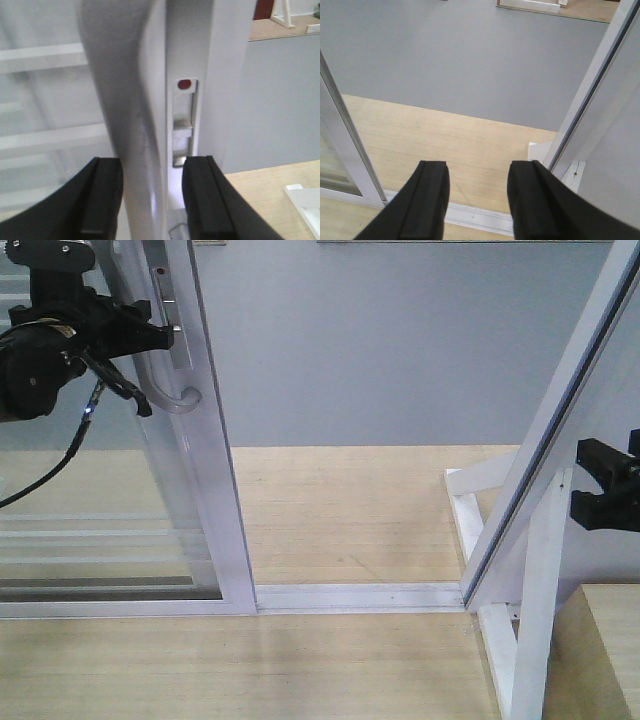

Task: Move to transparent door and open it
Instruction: 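Grip the handle with the left gripper and push the door further open, then open the left gripper and withdraw it from the handle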

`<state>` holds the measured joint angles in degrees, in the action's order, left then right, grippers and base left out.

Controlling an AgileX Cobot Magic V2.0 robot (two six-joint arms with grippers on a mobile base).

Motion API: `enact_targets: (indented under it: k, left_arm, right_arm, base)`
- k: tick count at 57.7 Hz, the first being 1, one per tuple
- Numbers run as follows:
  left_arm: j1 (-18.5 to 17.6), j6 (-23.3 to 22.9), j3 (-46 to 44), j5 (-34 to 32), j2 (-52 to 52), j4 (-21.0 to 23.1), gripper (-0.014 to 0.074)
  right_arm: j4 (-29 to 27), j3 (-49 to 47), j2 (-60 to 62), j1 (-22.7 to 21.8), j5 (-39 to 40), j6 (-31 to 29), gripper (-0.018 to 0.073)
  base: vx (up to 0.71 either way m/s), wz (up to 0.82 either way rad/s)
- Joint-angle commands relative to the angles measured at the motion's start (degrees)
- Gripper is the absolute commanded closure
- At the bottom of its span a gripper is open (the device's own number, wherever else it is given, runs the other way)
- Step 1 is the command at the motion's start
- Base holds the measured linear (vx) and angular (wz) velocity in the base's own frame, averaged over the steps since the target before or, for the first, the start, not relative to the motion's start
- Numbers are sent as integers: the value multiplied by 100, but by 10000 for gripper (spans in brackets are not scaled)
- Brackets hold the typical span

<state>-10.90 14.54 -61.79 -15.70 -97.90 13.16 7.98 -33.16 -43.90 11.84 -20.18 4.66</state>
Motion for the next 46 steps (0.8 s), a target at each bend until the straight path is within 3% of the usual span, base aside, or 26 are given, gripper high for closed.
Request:
enact_targets:
  k: [1,24,46]
  left_arm:
    - [83,-5,38,-479,472,114,178]
    - [110,-11,1479,-739,2193,146,177]
    - [115,-4,2613,-409,3910,146,178]
  right_arm:
    - [55,-180,-5,-26,376,-34,202]
    - [32,-180,-5,-26,246,-9,202]
    - [32,-180,-5,-26,246,-9,202]
  base:
    - [0,0]
    - [0,0]
    - [0,0]
